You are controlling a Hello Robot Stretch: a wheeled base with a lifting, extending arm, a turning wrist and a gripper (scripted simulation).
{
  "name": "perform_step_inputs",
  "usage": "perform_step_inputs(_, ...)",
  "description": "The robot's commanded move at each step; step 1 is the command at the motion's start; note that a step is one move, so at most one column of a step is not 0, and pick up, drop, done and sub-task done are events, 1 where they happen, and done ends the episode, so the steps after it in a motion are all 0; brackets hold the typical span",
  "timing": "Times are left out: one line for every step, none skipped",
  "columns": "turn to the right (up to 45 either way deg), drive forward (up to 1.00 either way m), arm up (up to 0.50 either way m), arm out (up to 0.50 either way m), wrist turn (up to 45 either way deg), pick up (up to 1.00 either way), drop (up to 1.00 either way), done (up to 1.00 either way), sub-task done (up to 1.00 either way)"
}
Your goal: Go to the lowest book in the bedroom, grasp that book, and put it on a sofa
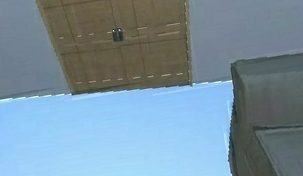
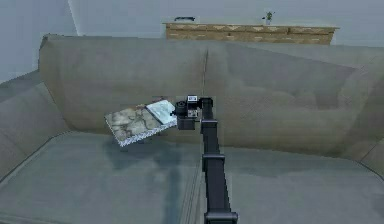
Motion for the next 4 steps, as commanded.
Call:
perform_step_inputs(0.0, 0.00, -0.32, 0.00, 0.0, 0.00, 0.00, 0.00, 0.00)
perform_step_inputs(0.0, 0.00, 0.00, 0.00, 0.0, 0.00, 1.00, 0.00, 0.00)
perform_step_inputs(0.0, 0.00, 0.10, 0.00, 0.0, 0.00, 0.00, 0.00, 0.00)
perform_step_inputs(0.0, 0.00, 0.00, -0.08, 0.0, 0.00, 0.00, 0.00, 0.00)
